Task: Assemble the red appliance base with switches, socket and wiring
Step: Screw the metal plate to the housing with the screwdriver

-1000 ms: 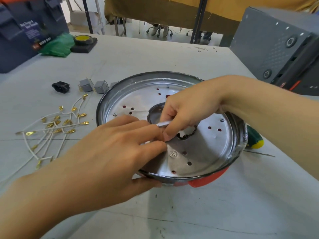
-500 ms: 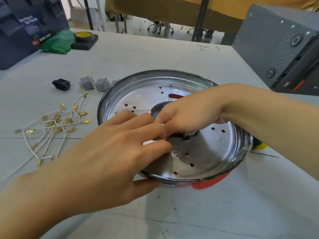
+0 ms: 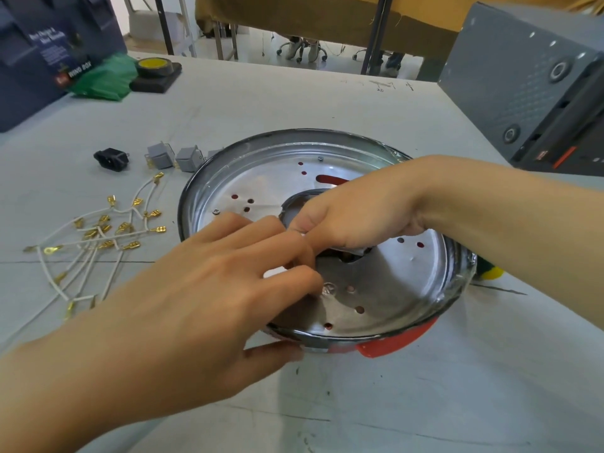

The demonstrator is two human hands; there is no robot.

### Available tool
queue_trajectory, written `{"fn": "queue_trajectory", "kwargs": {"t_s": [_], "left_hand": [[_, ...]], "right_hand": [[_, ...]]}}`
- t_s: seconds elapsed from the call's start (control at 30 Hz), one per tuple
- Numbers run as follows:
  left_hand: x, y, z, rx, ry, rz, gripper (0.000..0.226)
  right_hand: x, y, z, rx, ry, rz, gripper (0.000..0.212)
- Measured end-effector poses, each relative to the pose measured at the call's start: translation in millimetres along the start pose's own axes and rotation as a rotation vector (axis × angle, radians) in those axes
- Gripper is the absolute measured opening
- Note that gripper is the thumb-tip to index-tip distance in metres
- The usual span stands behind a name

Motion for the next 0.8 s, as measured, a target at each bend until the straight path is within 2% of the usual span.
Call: {"fn": "queue_trajectory", "kwargs": {"t_s": [0.17,0.27,0.33,0.4,0.47,0.53,0.6,0.63,0.8], "left_hand": [[15,-11,3,0.223,0.138,0.173,0.040],[26,-17,1,0.403,0.272,0.334,0.059],[34,-20,-4,0.698,0.395,0.522,0.072],[41,-21,-12,1.101,0.477,0.766,0.088],[43,-18,-22,1.497,0.387,0.865,0.103],[41,-13,-29,1.704,0.279,0.850,0.099],[34,-8,-29,1.780,0.231,0.812,0.072],[32,-6,-29,1.804,0.209,0.814,0.066],[27,-4,-28,1.931,0.113,0.890,0.059]], "right_hand": [[8,4,-2,0.004,0.182,-0.013,0.029],[13,4,-5,0.025,0.268,-0.010,0.030],[15,2,-6,0.017,0.299,-0.003,0.029],[17,0,-8,0.004,0.328,0.006,0.032],[19,-3,-10,0.008,0.355,0.024,0.033],[20,-5,-13,0.058,0.390,0.041,0.034],[19,-7,-16,0.118,0.427,0.051,0.034],[19,-7,-19,0.141,0.446,0.053,0.034],[18,-6,-25,0.205,0.506,0.077,0.037]]}}
Point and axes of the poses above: each hand's wrist, its own x-axis away from the middle knuckle, its own z-axis out of the back of the hand, y = z × x, the point moved 1 cm from there along -x, towards the middle knuckle, and after that the axes turned 4 degrees about z, right-handed, at the moved point
